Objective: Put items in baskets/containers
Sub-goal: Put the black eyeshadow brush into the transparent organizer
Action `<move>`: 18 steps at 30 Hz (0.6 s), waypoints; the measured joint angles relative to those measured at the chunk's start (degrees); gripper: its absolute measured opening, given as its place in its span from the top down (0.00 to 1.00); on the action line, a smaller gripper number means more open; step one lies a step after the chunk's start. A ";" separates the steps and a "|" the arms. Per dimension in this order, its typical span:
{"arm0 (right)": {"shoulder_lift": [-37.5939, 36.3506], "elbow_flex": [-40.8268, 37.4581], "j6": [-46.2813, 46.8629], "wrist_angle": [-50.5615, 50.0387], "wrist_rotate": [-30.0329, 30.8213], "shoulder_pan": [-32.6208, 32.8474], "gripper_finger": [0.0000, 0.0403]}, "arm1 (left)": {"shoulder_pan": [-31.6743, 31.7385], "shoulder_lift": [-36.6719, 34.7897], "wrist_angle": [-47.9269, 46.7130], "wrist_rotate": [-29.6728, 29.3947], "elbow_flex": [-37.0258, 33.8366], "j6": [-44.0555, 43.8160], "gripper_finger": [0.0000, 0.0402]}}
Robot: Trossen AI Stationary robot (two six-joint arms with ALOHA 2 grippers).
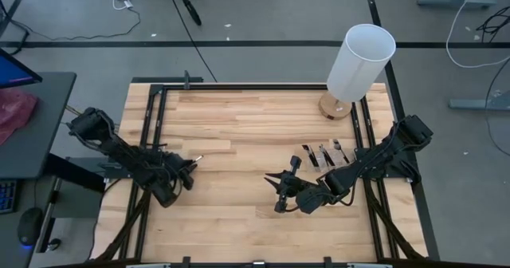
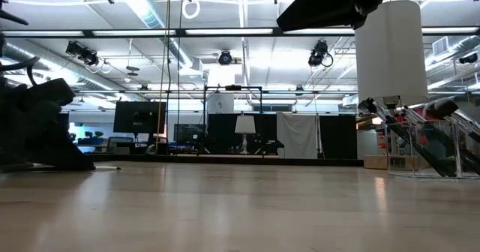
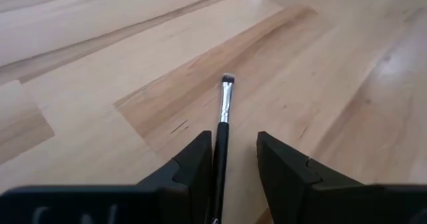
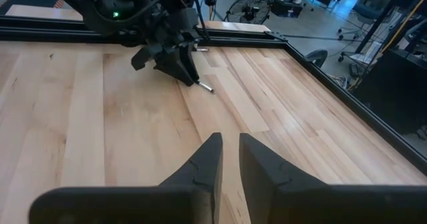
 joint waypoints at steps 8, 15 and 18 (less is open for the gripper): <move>0.00 0.00 0.01 0.15 0.00 -0.21 0.87 | -2.87 0.10 4.74 -1.91 -2.79 3.92 0.82; 0.00 0.00 0.01 0.37 0.00 -0.21 0.87 | -2.94 0.09 5.19 -1.01 -2.72 9.50 0.93; 0.00 0.00 0.01 0.37 0.00 -0.21 0.87 | -2.96 0.09 5.23 -0.99 -2.68 9.78 0.95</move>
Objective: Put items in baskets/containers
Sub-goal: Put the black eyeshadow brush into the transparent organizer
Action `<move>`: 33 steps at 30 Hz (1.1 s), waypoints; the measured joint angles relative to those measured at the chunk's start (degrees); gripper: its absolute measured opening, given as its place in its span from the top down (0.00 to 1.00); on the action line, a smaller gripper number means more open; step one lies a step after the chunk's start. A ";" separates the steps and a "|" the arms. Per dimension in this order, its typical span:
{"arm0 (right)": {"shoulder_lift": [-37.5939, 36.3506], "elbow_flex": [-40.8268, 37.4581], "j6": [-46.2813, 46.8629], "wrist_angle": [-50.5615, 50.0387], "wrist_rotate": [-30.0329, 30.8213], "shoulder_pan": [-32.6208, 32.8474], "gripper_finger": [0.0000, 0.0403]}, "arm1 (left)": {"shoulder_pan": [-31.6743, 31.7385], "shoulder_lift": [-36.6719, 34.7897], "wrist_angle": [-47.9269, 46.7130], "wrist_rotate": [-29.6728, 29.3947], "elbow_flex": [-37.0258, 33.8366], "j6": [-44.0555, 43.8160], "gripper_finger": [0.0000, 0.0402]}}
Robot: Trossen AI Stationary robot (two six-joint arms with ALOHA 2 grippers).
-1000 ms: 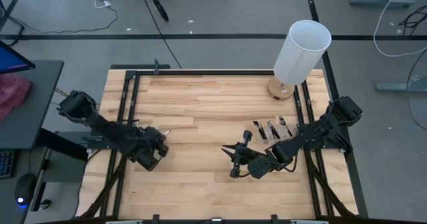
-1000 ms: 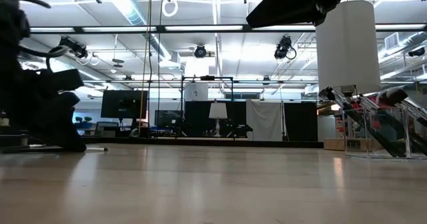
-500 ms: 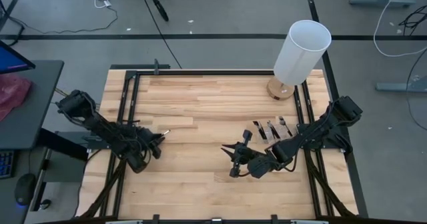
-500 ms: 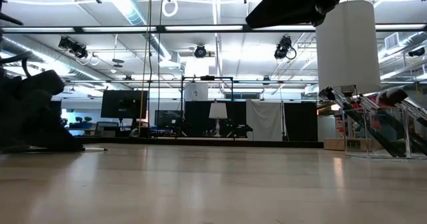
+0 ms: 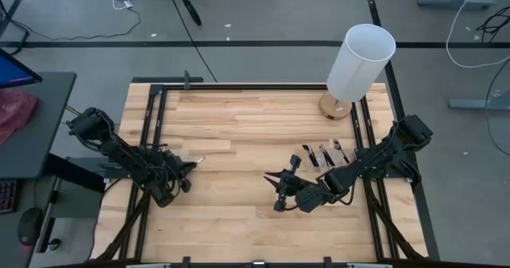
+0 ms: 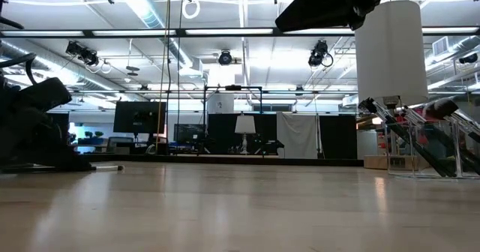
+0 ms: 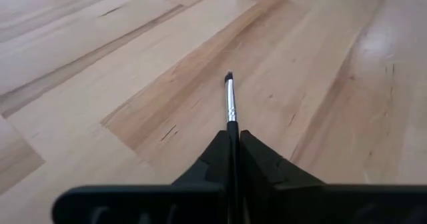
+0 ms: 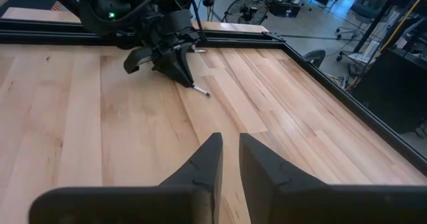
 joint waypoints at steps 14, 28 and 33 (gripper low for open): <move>0.00 0.00 -0.22 0.00 0.00 0.02 0.87 | -0.03 0.07 12.54 1.31 -0.10 5.82 0.97; 0.00 0.00 2.26 0.01 -6.81 -2.31 0.87 | 9.40 0.09 49.67 4.71 1.13 42.78 0.97; 0.03 -4.37 3.00 7.62 -14.01 -4.06 0.87 | 17.17 0.07 65.42 13.99 3.44 62.80 0.97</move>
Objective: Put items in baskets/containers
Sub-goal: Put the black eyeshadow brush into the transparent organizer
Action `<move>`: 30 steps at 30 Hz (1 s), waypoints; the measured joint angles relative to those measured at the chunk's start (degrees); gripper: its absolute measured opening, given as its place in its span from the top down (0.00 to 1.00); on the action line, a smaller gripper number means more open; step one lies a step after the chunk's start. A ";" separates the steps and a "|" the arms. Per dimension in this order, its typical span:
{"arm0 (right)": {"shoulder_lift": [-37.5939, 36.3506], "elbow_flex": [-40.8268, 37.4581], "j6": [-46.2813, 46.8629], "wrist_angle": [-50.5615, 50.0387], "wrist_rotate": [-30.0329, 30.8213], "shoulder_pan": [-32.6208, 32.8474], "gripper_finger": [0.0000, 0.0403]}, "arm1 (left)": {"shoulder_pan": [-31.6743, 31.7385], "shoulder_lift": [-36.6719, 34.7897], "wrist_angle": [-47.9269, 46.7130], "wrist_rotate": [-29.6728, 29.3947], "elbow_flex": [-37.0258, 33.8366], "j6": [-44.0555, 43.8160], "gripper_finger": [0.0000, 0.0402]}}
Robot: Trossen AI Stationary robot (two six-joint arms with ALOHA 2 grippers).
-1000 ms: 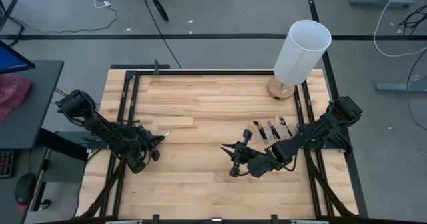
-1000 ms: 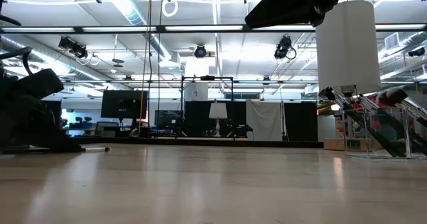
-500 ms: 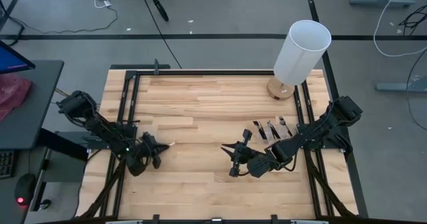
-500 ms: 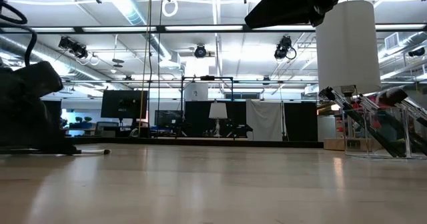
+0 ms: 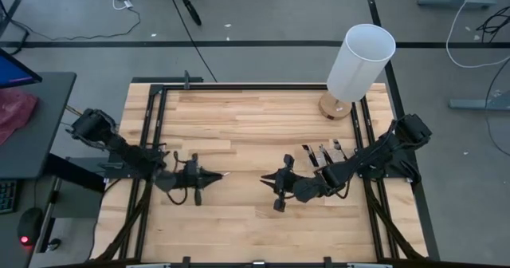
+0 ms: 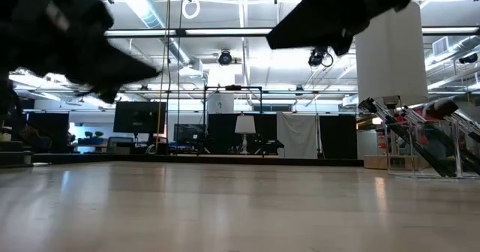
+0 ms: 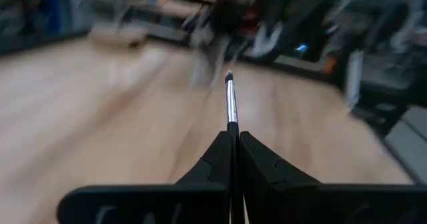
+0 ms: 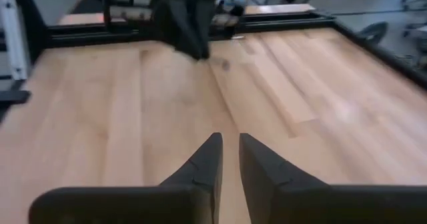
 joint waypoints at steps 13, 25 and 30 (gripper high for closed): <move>0.02 -9.16 -15.12 32.98 -6.45 -1.21 0.63 | 10.89 -0.03 -4.31 25.11 16.66 19.34 0.97; 0.02 -4.90 -26.47 30.18 -12.87 -0.97 0.65 | 11.07 -0.02 -12.05 25.23 21.01 19.46 0.97; 0.02 -4.90 -26.45 30.09 -12.85 -1.03 0.71 | 11.07 -0.03 -11.66 25.11 21.01 19.45 0.96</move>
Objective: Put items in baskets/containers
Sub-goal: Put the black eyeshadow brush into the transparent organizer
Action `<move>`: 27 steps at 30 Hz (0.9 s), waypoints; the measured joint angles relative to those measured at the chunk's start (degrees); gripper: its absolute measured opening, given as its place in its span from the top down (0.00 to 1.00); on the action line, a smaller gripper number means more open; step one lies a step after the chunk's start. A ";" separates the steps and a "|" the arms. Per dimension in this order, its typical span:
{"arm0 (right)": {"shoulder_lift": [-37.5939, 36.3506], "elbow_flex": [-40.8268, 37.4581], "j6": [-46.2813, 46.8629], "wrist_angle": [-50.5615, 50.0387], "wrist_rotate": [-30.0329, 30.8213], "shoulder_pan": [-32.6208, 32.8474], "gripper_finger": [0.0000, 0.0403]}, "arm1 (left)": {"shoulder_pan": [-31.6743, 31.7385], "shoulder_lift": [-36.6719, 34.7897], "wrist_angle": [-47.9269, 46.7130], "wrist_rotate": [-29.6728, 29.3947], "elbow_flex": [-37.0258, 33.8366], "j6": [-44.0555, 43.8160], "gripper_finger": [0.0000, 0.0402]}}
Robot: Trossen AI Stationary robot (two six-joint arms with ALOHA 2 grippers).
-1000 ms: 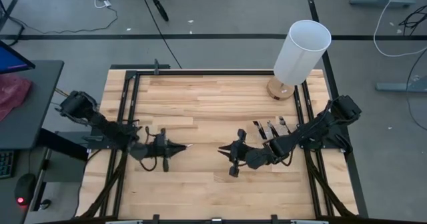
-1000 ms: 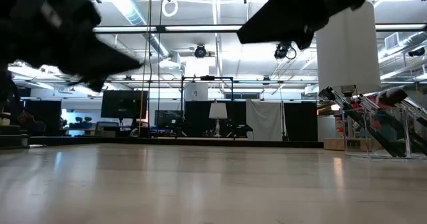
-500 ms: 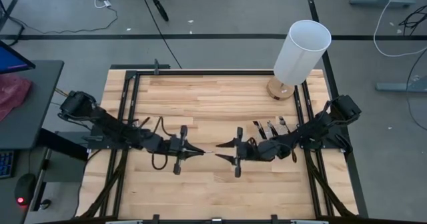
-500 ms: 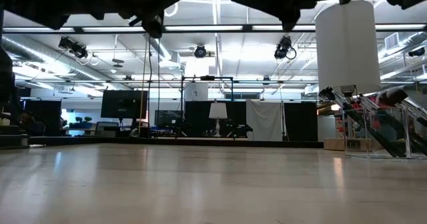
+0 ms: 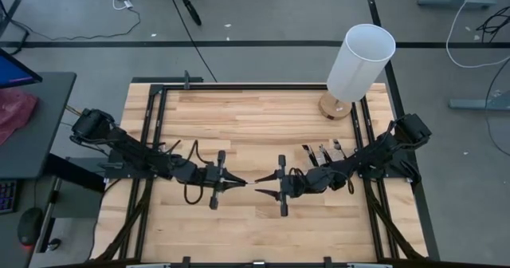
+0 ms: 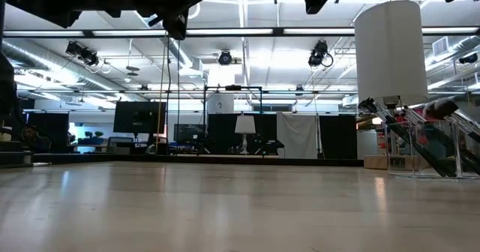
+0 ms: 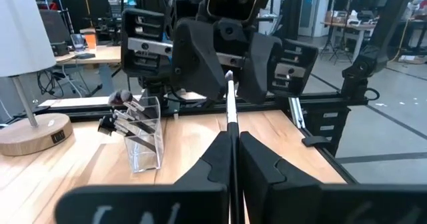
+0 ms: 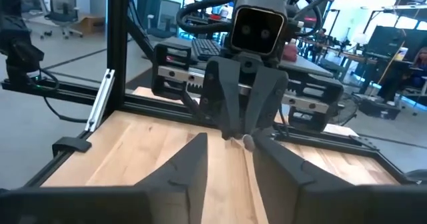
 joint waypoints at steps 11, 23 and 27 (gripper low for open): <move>0.00 0.00 -0.98 1.67 0.20 -0.23 0.84 | 0.15 -0.03 1.37 0.02 0.01 0.00 0.96; 0.00 0.00 -2.97 2.94 -2.05 -0.92 0.84 | 0.78 -0.03 2.02 0.34 -0.01 -0.26 0.95; 0.00 0.00 -2.93 2.99 -1.16 -0.93 0.93 | 0.81 -0.03 1.96 0.31 0.00 -0.32 0.95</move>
